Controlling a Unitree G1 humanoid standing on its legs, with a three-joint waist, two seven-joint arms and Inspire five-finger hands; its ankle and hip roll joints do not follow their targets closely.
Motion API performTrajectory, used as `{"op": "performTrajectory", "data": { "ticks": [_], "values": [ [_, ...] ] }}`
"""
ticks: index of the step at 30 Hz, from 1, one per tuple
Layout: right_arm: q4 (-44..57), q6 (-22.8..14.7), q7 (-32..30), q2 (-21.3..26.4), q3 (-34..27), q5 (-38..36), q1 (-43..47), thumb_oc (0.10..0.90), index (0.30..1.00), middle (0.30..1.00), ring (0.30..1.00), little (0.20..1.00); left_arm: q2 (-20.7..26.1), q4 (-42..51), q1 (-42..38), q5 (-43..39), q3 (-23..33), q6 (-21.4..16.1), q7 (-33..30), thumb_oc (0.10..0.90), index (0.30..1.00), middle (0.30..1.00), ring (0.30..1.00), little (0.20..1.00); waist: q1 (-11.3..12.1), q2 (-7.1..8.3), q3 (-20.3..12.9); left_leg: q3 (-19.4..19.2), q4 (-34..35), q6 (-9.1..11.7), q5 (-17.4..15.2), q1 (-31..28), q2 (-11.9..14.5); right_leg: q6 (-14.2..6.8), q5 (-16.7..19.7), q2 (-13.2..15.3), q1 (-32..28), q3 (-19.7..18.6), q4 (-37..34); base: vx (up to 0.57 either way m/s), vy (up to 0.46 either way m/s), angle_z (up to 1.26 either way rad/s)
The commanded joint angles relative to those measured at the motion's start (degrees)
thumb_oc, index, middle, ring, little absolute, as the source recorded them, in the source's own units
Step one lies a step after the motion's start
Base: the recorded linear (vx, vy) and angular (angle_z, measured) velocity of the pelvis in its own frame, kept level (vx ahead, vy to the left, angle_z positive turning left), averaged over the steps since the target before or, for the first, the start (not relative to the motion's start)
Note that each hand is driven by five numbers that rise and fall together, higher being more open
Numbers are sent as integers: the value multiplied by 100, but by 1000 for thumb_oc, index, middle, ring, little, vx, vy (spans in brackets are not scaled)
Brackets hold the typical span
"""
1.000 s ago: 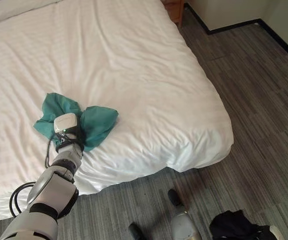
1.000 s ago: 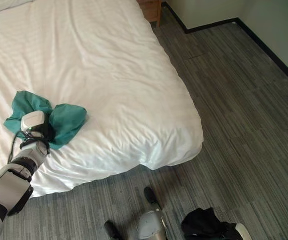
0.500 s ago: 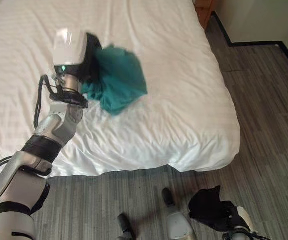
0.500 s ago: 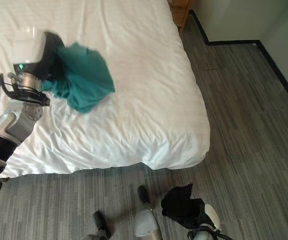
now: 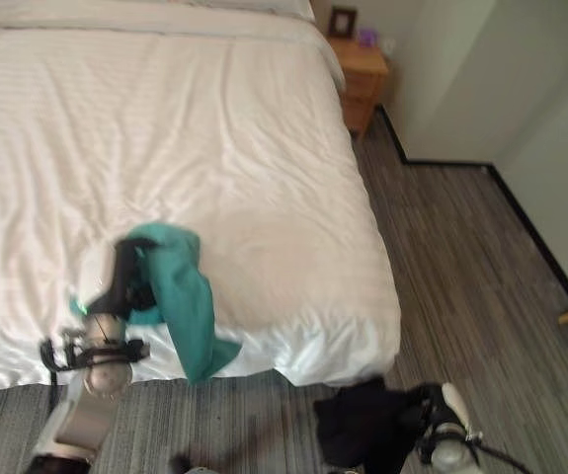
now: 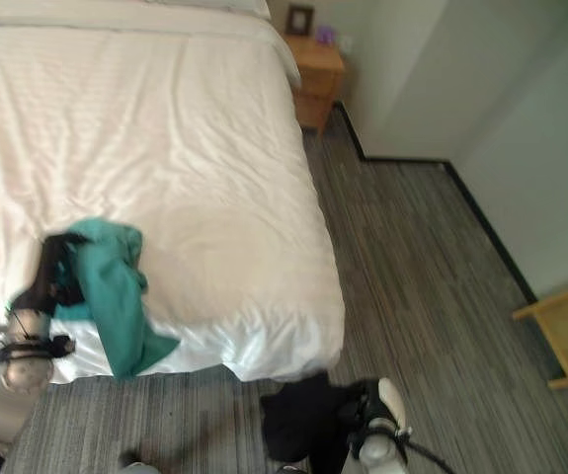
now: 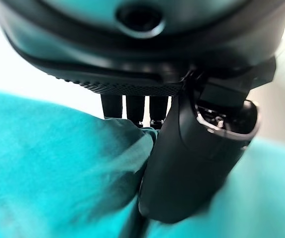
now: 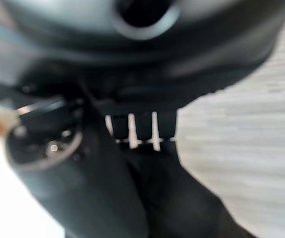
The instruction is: Pick up bed clothes into laundry basket.
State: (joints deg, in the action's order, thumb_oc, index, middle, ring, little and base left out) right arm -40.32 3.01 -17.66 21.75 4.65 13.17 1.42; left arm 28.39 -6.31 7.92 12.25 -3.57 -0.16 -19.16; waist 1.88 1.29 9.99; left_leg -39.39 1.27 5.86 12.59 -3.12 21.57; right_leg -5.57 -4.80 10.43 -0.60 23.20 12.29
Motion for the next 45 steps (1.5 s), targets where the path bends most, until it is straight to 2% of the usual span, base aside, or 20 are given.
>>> {"op": "performTrajectory", "data": {
  "ticks": [1, 4, 5, 6, 9, 13, 14, 15, 18, 21, 27, 29, 30, 31, 33, 35, 36, 41, 43, 45],
  "values": [
    [944, -192, -213, 347, 111, 371, -237, 400, 300, 300, 300, 300, -252, 540, -521, -75, -157, -523, 58, 400, 300, 300, 300, 300, -138, -57, -16, 145, -35, 667, 596, 1101, 672, -521, -856, 305, -1472, -196, -883, -228, -211, -135],
    [1883, -374, 39, 763, -169, 247, -575, 400, 300, 300, 300, 300, -438, 453, -658, -125, -410, -549, 5, 400, 300, 300, 300, 300, -299, -125, 316, 760, -400, 668, 563, 1097, 774, -274, -852, -6, -1212, -541, -824, -318, -226, -98],
    [2562, -521, -169, 1029, -267, 375, -711, 400, 300, 300, 300, 300, -483, 564, -965, -54, -691, -598, 23, 400, 300, 300, 300, 300, -403, -99, 450, 1611, -777, 573, 282, 1076, 382, -125, -749, -121, -1018, -928, -842, -305, -188, -64],
    [2573, -512, -168, 1030, -281, 376, -710, 400, 300, 300, 300, 300, -488, 549, -989, -52, -700, -602, 18, 400, 300, 300, 300, 300, -395, -121, 457, 1622, -813, 556, 272, 1113, 405, -123, -719, -139, -1004, -929, -853, -295, -225, -97],
    [2723, -771, -154, 1184, -311, 196, -926, 400, 300, 300, 300, 300, -639, 643, -1778, 120, -1470, -632, -31, 400, 300, 300, 300, 300, -725, -21, 508, 2738, -1930, 334, -411, 918, -90, 33, -484, -161, -752, -1410, -953, -249, -137, -121],
    [2208, -712, -257, 1186, -4, 171, -480, 400, 300, 300, 300, 300, -943, 564, -2615, -182, -2208, -646, -7, 400, 300, 300, 300, 300, -897, 87, 461, 3832, -3427, 71, -1110, 985, -1191, 141, -141, -324, -568, -1991, -1202, -118, -143, -97],
    [2206, -712, -257, 1185, -4, 171, -477, 400, 300, 300, 300, 300, -943, 561, -2619, -182, -2209, -647, -8, 400, 300, 300, 300, 300, -898, 88, 455, 3833, -3427, 70, -1106, 995, -1193, 140, -138, -322, -560, -1990, -1204, 1, -115, -98],
    [2032, -633, -311, 1199, 88, 217, -383, 400, 300, 300, 300, 300, -1191, 628, -2835, -554, -2555, -738, 115, 400, 300, 300, 300, 300, -917, 143, 500, 4034, -3958, -56, -1377, 1176, -1729, 173, -5, -419, -560, -2366, -1278, 41, -51, -105],
    [1825, -556, -325, 1209, 129, 186, -285, 400, 300, 300, 300, 300, -1470, 493, -3067, -981, -2921, -798, 315, 400, 300, 300, 300, 300, -918, 117, 527, 3952, -3821, -119, -1572, 1297, -1928, 142, 6, -490, -633, -2604, -1385, 102, 2, -160],
    [1540, -461, -331, 1265, 154, 15, -136, 400, 300, 300, 300, 300, -1851, 49, -3404, -1650, -3394, -778, 633, 400, 300, 300, 300, 300, -911, 40, 545, 3662, -2694, -251, -1750, 1502, -1974, 81, -82, -526, -747, -2781, -1522, 227, 81, -96],
    [1490, -653, -534, 1275, 220, 4, -165, 400, 300, 300, 300, 300, -1707, 278, -3604, -516, -3144, -656, -144, 400, 300, 300, 300, 300, -617, -321, 532, 3809, -206, -337, -811, 1394, -2211, 73, -463, -959, -1142, -3254, -1507, 319, 65, -75],
    [1489, -656, -536, 1275, 219, 4, -170, 400, 300, 300, 300, 300, -1710, 279, -3599, -511, -3149, -654, -148, 400, 300, 300, 300, 300, -607, -313, 539, 3798, -147, -339, -782, 1349, -2218, 72, -479, -951, -1149, -3262, -1489, 279, 29, -67],
    [1458, -696, -672, 1202, 157, 26, -307, 400, 300, 300, 300, 300, -1435, 55, -3416, 14, -2960, -406, -370, 400, 300, 300, 300, 300, -564, -251, 383, 3753, -4, -487, -809, 1064, -2231, -77, -594, -1008, -920, -3047, -421, 384, 0, -66],
    [1458, -695, -673, 1201, 162, 27, -306, 400, 300, 300, 300, 300, -1433, 55, -3412, 16, -2958, -407, -371, 400, 300, 300, 300, 300, -552, -243, 380, 3737, 20, -489, -798, 1052, -2233, -79, -633, -1006, -884, -3063, -352, 478, -30, -57],
    [1656, -644, -683, 1217, 132, 113, -250, 400, 300, 300, 300, 300, -1110, -108, -3169, 254, -2658, -192, -529, 400, 300, 300, 300, 300, -644, -233, 529, 3708, 232, -574, -870, 583, -2149, -652, 12, -1012, -23, -2872, 1215, 228, -35, -40],
    [2145, -611, -671, 1275, -13, 171, -262, 400, 300, 300, 300, 300, -872, -222, -2756, 375, -2326, -87, -606, 400, 300, 300, 300, 300, -772, -395, 668, 3602, 373, -568, -954, 338, -1912, -894, 188, -1066, 883, -2589, 2597, 227, 27, -31],
    [2437, -635, -648, 1255, -167, 231, -255, 400, 300, 300, 300, 300, -703, -411, -2399, 492, -1970, -24, -620, 400, 300, 300, 300, 300, -780, -460, 697, 3453, 373, -539, -1068, 195, -1791, -810, 209, -678, 1197, -2155, 2681, 269, -23, -30],
    [2888, -669, -578, 1174, -312, 311, -252, 400, 300, 300, 300, 300, -555, -573, -1844, 511, -1371, 39, -669, 400, 300, 300, 300, 300, -940, -383, 597, 3440, 373, -471, -1467, -86, -1819, -419, -73, -592, 1527, -1788, 1339, 348, -142, -18],
    [3024, -661, -537, 1103, -263, 338, -297, 400, 300, 300, 300, 300, -581, -656, -1636, 512, -1124, 66, -673, 400, 300, 300, 300, 300, -1080, -237, 519, 3535, 373, -361, -1848, -418, -1910, -365, 289, -562, 1652, -1832, -354, 538, -314, -3],
    [3101, -632, -518, 1062, -245, 354, -323, 400, 300, 300, 300, 300, -613, -654, -1597, 454, -1079, 54, -659, 400, 300, 300, 300, 300, -1150, -263, 519, 3585, 373, -295, -1979, -546, -1848, -423, 499, -544, 1626, -1809, -880, 334, -196, 22]
  ]
}}
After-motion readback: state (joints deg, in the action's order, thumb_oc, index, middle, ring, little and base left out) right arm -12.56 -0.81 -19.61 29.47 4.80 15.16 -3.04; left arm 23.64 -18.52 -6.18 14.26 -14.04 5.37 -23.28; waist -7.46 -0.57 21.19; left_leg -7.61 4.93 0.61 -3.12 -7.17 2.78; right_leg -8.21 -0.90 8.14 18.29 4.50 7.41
